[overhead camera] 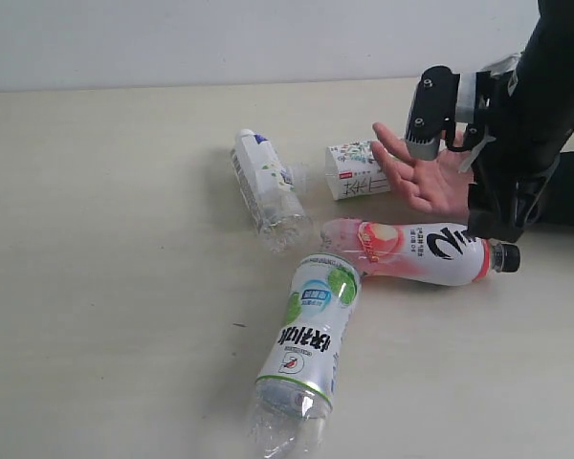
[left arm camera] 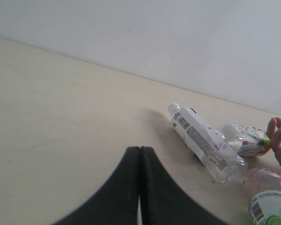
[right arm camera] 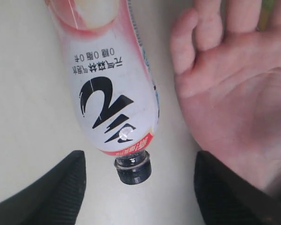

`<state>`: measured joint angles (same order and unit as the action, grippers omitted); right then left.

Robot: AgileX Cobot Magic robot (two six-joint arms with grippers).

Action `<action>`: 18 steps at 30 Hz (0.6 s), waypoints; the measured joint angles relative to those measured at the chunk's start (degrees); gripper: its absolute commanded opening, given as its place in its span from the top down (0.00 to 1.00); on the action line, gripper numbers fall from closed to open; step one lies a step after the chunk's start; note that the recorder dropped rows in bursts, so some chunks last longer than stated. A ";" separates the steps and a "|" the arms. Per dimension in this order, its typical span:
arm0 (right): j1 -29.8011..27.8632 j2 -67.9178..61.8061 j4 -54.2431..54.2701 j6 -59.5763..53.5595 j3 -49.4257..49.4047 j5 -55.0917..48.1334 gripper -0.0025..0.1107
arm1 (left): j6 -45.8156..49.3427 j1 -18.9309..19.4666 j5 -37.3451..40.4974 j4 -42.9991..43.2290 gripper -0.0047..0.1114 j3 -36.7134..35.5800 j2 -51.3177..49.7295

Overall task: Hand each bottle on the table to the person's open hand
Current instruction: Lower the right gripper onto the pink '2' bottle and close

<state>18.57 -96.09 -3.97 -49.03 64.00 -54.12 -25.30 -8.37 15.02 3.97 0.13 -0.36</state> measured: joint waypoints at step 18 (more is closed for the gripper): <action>0.00 -0.11 0.15 1.25 0.00 -0.01 0.36 | 0.00 0.00 0.00 0.00 0.96 0.00 0.00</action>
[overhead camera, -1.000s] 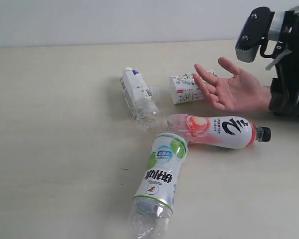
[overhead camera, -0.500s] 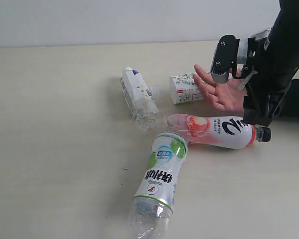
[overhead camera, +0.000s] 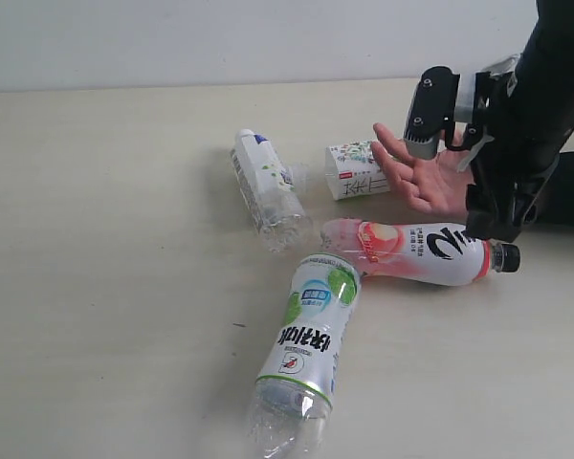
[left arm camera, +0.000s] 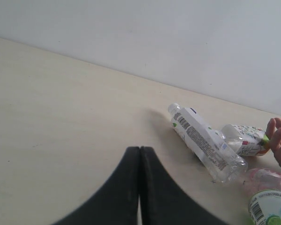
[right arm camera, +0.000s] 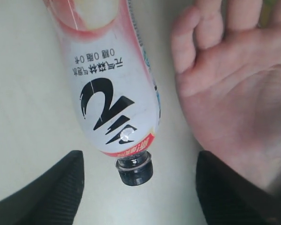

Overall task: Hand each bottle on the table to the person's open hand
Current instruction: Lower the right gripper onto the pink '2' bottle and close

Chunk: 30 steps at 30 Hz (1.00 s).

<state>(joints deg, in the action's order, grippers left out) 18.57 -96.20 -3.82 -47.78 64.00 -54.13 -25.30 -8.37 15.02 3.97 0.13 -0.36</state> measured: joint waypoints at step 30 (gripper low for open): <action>10.64 -5.16 3.82 -5.68 0.00 3.88 0.32 | 0.00 0.00 0.00 0.00 0.96 0.00 0.00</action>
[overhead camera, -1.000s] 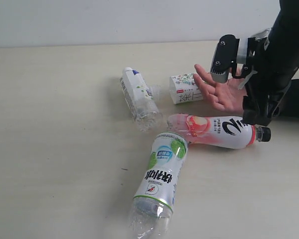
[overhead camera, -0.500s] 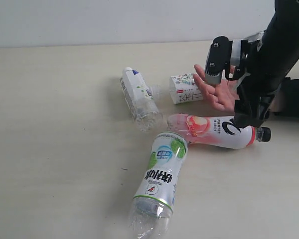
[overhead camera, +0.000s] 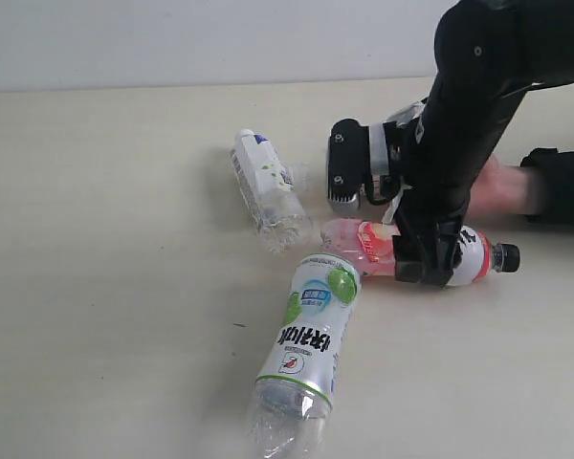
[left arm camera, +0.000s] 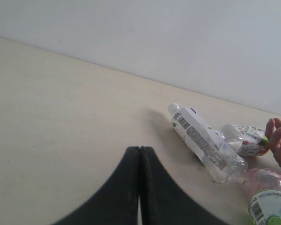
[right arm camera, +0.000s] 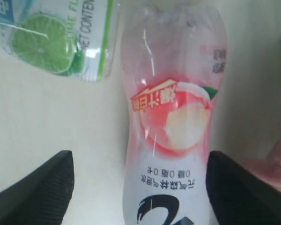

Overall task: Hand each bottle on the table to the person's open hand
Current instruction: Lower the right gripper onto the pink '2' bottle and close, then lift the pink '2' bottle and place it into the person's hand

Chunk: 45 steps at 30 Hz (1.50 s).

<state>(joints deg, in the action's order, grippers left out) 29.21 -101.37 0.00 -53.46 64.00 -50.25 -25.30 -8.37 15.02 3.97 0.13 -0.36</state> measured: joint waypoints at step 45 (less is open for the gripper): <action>0.93 -9.56 -6.34 6.84 0.10 9.53 0.71 | 0.00 0.00 0.00 0.00 0.96 0.00 0.00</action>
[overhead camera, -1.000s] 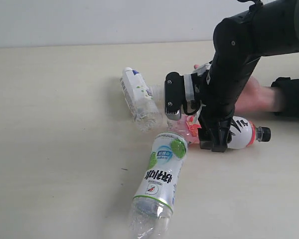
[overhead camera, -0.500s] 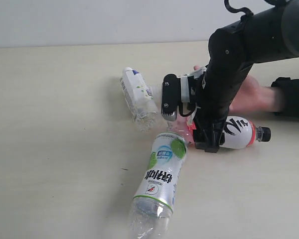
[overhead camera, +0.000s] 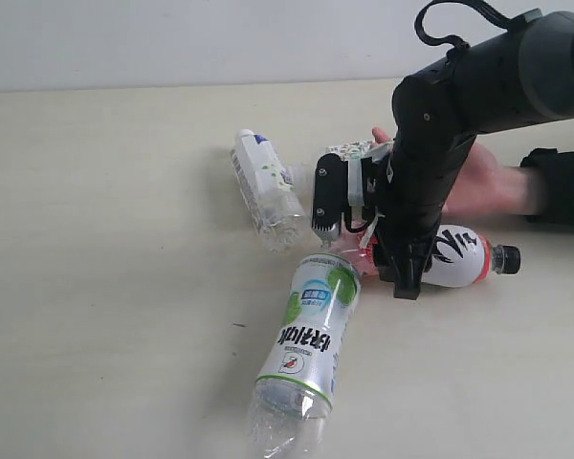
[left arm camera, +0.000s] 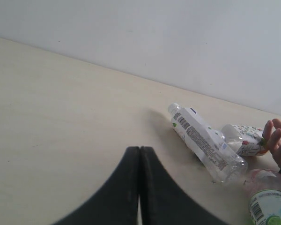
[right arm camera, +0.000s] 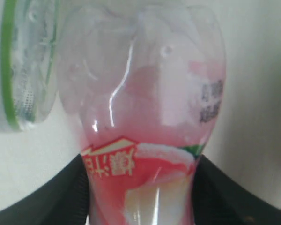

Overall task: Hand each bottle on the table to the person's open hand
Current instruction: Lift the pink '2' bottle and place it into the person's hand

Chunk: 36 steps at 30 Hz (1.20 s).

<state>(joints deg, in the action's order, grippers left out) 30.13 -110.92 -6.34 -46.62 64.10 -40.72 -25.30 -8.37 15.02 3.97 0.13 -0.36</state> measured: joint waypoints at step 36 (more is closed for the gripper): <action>-7.29 19.02 -8.87 35.32 10.85 -17.31 0.98 | 0.00 0.00 0.00 0.00 0.96 0.00 0.00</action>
<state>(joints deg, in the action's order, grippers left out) 22.85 -91.91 -15.20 -11.30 74.95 -58.04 -25.30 -8.37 15.02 3.97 0.13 -0.36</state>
